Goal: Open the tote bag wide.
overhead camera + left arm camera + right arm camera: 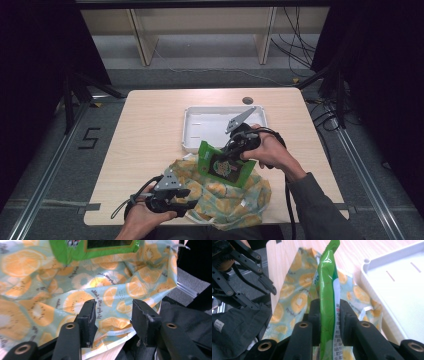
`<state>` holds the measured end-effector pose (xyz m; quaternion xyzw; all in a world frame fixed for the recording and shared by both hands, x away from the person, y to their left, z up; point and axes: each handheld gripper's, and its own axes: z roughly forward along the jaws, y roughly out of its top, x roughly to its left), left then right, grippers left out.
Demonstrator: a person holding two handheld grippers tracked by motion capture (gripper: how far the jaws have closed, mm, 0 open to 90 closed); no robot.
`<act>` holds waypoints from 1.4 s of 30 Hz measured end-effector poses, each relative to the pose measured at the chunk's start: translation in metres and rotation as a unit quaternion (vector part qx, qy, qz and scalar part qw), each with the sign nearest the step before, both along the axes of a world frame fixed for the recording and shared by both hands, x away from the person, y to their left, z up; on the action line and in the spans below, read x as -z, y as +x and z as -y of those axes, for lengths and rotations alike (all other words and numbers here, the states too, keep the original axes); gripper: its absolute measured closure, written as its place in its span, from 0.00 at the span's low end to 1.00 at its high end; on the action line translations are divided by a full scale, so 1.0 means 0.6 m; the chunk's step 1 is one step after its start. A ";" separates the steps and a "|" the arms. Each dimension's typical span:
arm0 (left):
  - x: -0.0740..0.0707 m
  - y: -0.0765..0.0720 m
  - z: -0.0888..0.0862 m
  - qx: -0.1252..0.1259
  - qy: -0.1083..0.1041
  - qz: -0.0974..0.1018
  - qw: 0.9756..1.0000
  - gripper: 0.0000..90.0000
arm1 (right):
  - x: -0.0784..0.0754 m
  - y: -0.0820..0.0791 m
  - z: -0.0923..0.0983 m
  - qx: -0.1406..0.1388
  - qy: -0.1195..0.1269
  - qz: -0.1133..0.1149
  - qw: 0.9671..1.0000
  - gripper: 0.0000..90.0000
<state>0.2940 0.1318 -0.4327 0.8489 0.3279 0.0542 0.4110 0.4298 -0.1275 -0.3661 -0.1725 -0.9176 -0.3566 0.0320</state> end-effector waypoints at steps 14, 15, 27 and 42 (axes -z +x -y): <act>-0.010 -0.013 -0.045 -0.024 -0.004 0.003 1.000 0.53 | -0.041 0.004 0.040 0.023 0.051 0.016 0.998 0.84; -0.010 -0.014 -0.048 -0.027 -0.003 0.011 1.000 0.53 | -0.044 0.005 0.043 0.020 0.055 0.024 0.998 0.84; -0.003 -0.024 -0.084 -0.056 0.005 0.000 0.998 0.46 | -0.060 0.028 0.089 0.081 0.098 0.027 0.991 0.84; 0.024 -0.034 -0.106 -0.093 0.019 0.014 0.995 0.37 | -0.037 0.082 0.138 0.176 0.144 0.030 0.973 0.84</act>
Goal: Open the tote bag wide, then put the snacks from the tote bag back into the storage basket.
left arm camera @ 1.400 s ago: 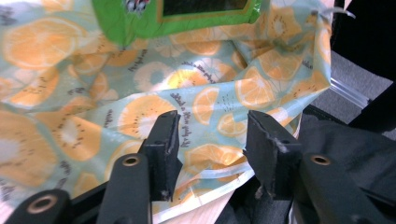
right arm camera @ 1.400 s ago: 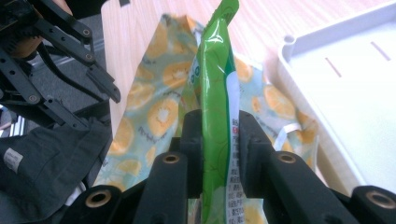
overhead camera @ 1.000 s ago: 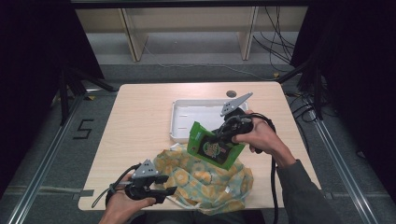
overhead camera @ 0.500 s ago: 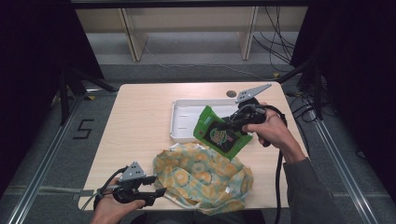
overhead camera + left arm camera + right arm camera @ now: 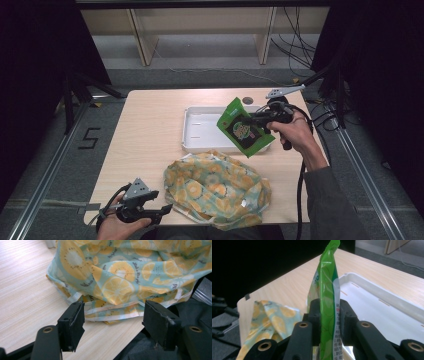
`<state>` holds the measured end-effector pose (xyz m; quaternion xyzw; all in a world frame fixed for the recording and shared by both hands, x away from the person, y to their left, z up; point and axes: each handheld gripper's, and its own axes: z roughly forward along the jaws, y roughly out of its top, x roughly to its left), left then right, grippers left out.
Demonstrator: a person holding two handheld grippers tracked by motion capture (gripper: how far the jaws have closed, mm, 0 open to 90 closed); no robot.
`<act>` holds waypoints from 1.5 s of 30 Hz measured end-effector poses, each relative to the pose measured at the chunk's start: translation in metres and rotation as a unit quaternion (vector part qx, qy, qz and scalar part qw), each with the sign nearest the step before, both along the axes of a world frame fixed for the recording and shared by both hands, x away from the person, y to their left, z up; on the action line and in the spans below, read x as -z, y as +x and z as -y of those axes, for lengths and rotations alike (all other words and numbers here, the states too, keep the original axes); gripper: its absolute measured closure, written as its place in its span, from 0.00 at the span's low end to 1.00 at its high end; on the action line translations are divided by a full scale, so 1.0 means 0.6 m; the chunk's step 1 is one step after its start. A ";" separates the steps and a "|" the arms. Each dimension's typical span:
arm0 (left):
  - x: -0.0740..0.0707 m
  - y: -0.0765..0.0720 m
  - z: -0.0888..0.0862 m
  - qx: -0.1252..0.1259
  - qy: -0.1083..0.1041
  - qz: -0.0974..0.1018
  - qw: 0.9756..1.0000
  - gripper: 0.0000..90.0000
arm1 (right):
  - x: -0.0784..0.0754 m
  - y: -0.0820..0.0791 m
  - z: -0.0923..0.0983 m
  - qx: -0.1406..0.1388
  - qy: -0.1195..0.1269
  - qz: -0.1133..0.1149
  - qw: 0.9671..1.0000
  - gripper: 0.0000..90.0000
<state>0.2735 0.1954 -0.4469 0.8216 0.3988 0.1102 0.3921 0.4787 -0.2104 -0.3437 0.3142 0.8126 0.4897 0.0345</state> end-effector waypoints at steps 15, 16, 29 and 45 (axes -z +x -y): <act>0.011 -0.004 -0.001 -0.012 0.015 0.008 1.000 0.31 | 0.032 0.032 0.024 0.067 0.015 -0.001 0.998 0.84; 0.011 -0.005 -0.001 -0.013 0.014 0.009 1.000 0.31 | 0.033 0.034 0.025 0.066 0.017 -0.004 0.998 0.84; 0.012 -0.004 -0.002 -0.014 0.031 0.011 0.999 0.29 | 0.046 0.059 0.030 0.100 0.029 0.001 0.995 0.84; 0.012 -0.005 -0.010 0.002 0.054 0.007 0.999 0.29 | 0.079 0.103 0.002 0.133 0.032 -0.013 0.991 0.84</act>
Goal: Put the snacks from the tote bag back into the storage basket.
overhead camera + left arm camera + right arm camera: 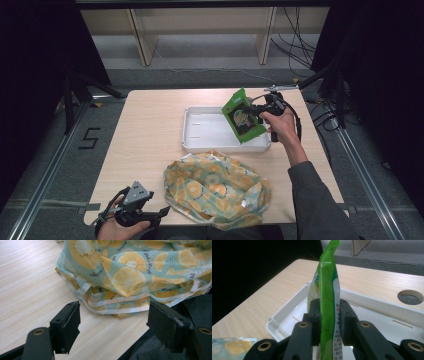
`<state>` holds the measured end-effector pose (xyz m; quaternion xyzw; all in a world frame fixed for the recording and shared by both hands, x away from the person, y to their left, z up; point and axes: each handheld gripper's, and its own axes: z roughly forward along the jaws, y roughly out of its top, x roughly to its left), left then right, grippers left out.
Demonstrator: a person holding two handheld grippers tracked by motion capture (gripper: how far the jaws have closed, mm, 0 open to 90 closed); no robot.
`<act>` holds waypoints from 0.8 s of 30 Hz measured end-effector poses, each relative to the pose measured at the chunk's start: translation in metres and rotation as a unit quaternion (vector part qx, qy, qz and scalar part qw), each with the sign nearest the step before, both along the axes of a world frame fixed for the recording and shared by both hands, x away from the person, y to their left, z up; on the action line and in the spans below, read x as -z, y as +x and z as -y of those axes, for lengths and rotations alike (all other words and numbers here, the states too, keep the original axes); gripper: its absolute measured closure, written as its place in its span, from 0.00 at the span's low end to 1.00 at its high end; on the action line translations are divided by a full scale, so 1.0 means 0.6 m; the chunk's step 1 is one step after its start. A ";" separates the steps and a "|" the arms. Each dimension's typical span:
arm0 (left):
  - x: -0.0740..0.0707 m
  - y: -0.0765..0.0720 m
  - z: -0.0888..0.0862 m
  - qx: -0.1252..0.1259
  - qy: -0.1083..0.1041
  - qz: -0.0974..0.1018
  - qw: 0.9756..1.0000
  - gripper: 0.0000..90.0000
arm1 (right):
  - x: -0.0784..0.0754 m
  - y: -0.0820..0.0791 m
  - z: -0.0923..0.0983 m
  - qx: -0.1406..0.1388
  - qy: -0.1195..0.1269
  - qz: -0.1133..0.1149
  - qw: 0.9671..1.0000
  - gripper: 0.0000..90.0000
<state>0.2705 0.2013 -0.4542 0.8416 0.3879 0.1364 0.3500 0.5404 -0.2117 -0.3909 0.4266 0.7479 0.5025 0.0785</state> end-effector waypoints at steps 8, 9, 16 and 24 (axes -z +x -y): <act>0.001 -0.002 0.004 -0.005 -0.015 0.003 1.000 0.29 | 0.019 0.021 -0.001 0.028 0.011 -0.025 0.999 0.84; 0.001 -0.002 0.004 -0.005 -0.015 0.002 1.000 0.29 | 0.022 0.024 0.000 0.032 0.008 -0.021 0.999 0.84; 0.001 -0.002 0.004 0.000 -0.011 0.003 1.000 0.29 | 0.035 0.038 -0.001 0.058 0.020 -0.041 0.997 0.84; 0.003 -0.004 0.010 -0.013 -0.033 0.007 0.999 0.28 | 0.052 0.057 -0.003 0.065 0.018 -0.034 0.997 0.84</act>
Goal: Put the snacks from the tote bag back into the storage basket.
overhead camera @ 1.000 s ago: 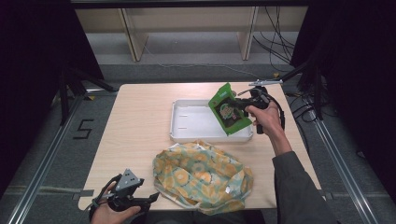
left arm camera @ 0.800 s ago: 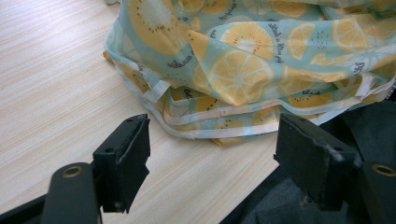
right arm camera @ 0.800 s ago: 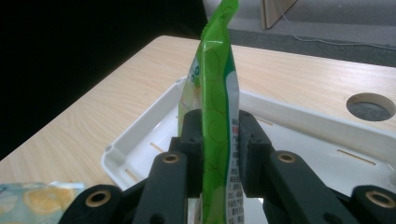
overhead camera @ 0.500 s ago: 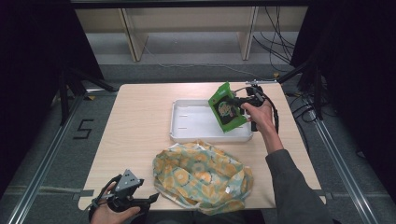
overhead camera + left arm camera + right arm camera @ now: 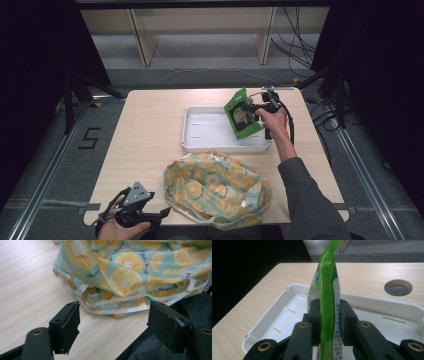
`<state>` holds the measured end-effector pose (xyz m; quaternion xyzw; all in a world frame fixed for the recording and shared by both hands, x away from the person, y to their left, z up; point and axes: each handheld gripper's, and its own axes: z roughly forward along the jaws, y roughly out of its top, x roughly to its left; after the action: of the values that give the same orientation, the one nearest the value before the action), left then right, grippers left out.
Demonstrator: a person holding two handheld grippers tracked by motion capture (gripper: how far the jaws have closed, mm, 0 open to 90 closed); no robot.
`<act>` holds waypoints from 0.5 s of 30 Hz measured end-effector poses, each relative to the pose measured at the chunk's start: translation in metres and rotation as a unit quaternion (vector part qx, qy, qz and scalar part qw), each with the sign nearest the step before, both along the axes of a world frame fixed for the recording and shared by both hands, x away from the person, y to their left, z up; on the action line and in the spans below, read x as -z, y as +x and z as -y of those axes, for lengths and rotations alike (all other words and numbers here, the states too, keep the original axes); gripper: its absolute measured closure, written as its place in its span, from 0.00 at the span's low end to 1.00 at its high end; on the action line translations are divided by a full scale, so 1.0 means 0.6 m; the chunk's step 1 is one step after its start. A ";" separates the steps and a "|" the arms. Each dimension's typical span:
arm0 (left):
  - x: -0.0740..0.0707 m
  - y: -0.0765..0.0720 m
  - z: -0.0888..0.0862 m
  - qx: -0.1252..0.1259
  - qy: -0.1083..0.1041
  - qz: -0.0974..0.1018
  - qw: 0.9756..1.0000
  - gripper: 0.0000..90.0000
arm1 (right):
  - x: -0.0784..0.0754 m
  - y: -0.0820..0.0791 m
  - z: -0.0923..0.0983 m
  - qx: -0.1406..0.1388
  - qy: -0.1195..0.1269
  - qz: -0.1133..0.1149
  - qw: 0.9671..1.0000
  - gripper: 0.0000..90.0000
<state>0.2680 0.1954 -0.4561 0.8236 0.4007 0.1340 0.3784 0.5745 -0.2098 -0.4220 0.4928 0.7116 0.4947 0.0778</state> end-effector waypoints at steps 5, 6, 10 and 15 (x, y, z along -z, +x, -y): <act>-0.004 0.000 -0.004 0.014 0.022 -0.005 1.000 0.28 | 0.008 0.014 -0.010 0.005 -0.007 -0.004 1.000 0.84; -0.004 0.000 -0.004 0.014 0.021 -0.005 1.000 0.28 | 0.007 0.016 -0.014 0.006 -0.002 -0.009 1.000 0.84; -0.001 -0.001 0.000 0.008 0.009 -0.007 1.000 0.28 | 0.002 0.029 -0.026 0.008 0.000 -0.010 1.000 0.84; -0.003 -0.001 -0.001 0.018 0.017 -0.002 1.000 0.28 | 0.005 0.045 -0.040 0.011 0.001 -0.022 1.000 0.84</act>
<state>0.2676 0.1962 -0.4540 0.8372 0.3843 0.1328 0.3659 0.6013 -0.1861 -0.4250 0.5113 0.7069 0.4841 0.0672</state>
